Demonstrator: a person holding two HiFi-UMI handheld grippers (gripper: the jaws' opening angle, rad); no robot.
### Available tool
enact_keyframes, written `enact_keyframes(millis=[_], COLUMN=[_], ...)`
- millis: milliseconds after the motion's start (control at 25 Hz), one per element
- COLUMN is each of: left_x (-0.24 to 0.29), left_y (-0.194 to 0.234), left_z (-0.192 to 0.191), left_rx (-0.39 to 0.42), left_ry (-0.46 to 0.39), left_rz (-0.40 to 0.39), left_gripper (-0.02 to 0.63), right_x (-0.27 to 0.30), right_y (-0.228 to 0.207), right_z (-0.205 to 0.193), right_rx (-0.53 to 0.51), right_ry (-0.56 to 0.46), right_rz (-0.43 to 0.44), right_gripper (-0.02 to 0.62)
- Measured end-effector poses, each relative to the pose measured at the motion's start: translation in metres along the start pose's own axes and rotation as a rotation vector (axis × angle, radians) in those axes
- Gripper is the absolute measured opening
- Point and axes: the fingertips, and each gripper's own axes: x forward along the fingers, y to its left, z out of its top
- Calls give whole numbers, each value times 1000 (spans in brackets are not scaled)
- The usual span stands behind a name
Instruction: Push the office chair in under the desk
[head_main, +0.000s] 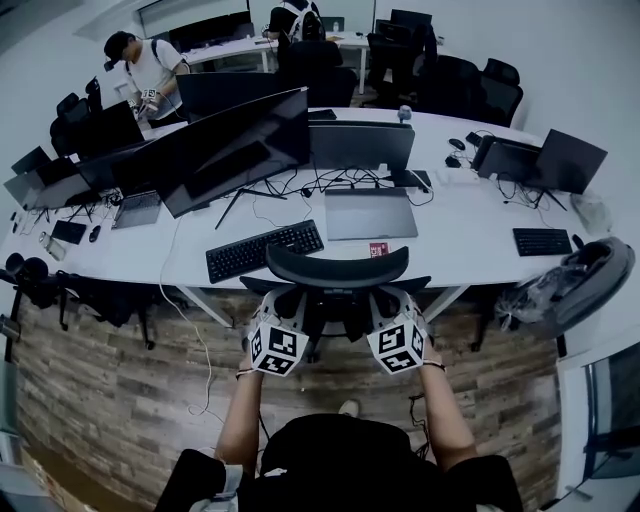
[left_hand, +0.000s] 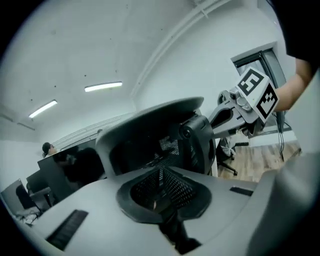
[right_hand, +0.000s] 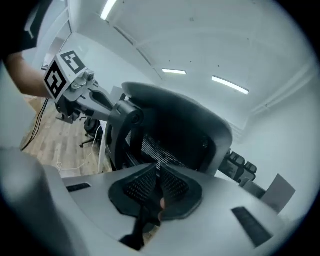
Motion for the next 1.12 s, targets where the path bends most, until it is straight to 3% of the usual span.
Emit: enact_keyframes(millis=[360,480,760,1120], left_x=[-27,-34,-39,-48], left_y=[5,3,8,11], left_z=[29,33,36,40], left_rx=[-192,-207,-242,-253], left_ry=[-106,-115,-132,-160], left_rz=[18,3,38,60], left_gripper=[14,14,14,15], right_x=[-32,-42,-57,-68], right_y=[-8,-10,-27,-29], right_z=[33,44,40,37], right_rx=[206,246,287,319], right_ry=[-90,-135,-156,-172], right_rz=[-49,-58,-168,-207], right_gripper=[26,25,25,25])
